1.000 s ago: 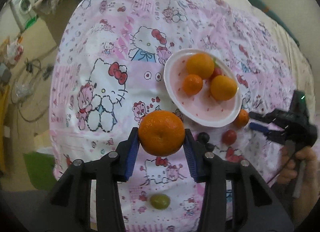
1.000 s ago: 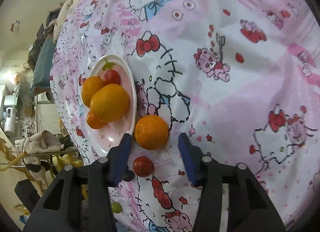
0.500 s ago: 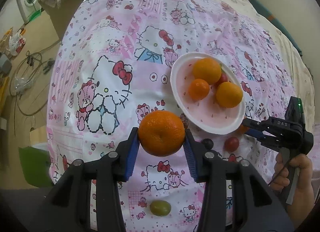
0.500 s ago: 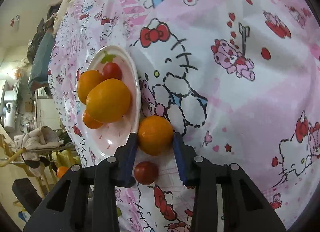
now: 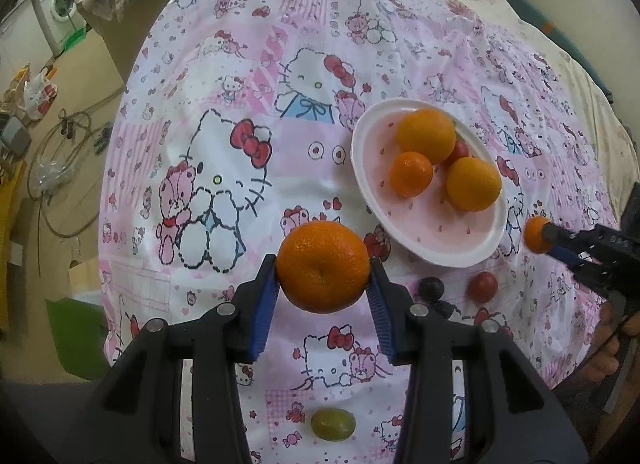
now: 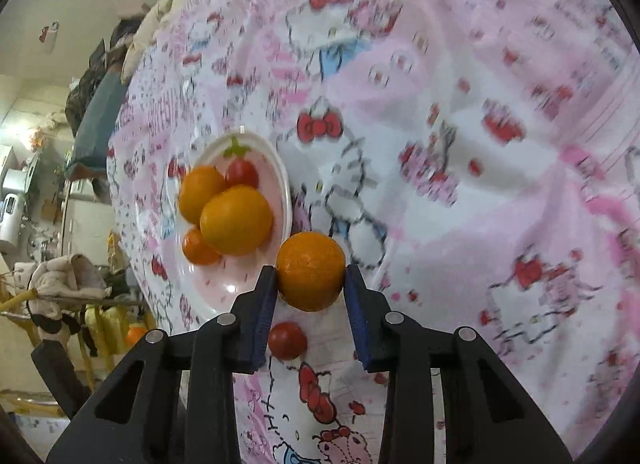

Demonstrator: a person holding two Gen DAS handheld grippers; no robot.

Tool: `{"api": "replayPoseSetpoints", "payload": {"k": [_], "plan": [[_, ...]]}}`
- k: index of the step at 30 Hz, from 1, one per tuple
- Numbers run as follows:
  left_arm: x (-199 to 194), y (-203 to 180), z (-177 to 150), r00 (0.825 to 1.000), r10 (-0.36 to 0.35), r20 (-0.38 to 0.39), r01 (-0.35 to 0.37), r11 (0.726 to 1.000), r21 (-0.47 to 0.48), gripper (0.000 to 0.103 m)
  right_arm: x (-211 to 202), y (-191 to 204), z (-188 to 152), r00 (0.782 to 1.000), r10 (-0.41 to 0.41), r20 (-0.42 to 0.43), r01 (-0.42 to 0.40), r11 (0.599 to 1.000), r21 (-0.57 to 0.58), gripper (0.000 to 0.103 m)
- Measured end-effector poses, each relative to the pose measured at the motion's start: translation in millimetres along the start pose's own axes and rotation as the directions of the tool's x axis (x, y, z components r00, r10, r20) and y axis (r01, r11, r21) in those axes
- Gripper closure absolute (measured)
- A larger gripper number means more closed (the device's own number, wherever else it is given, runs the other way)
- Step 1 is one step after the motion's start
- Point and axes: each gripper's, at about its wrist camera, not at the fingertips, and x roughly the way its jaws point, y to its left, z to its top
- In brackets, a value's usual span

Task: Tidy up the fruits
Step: 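Grasp a mandarin with the left tool while the right tool grasps another mandarin, then place both mandarins onto the white plate and open both tools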

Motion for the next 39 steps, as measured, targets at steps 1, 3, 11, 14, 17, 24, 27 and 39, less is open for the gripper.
{"api": "replayPoseSetpoints", "payload": {"k": [1,3,11,14,17,24,27,39], "plan": [[-1,0,2,1.0,0.0,0.004,0.0,1.0,0.001,0.064,-7,1,3,1.0,0.001,0.026,-0.001,1.0,-0.001,0.067],[-2,-1,7,1.0,-0.012,0.012,0.012,1.0,0.004,0.064,-19,4,9,0.998,0.017,0.06,-0.017,1.0,-0.006,0.067],[-1,-8,49,0.993,-0.098,0.069,0.101,0.994,-0.044,0.064,-42,47,35,0.984,0.074,0.163,-0.048,0.987,-0.156,0.067],[6,-19,66,0.992,-0.093,0.085,0.093,0.996,0.006,0.064,-34,64,45,0.983,0.092,0.157,-0.059,0.977,-0.207,0.067],[21,-30,79,0.993,-0.092,0.074,0.087,0.994,0.065,0.064,-22,71,54,0.986,0.091,0.136,-0.058,0.972,-0.226,0.067],[56,-46,93,0.996,-0.083,0.018,0.08,0.989,0.121,0.064,31,75,70,0.999,0.005,0.036,0.004,0.965,-0.263,0.067],[66,-53,94,0.997,-0.079,-0.003,0.079,0.988,0.131,0.064,48,75,71,1.0,-0.012,-0.001,0.012,0.963,-0.27,0.067],[92,-58,97,0.994,-0.085,-0.062,0.09,0.993,0.075,0.063,70,69,71,0.999,-0.024,-0.044,0.012,0.966,-0.256,0.066]]}}
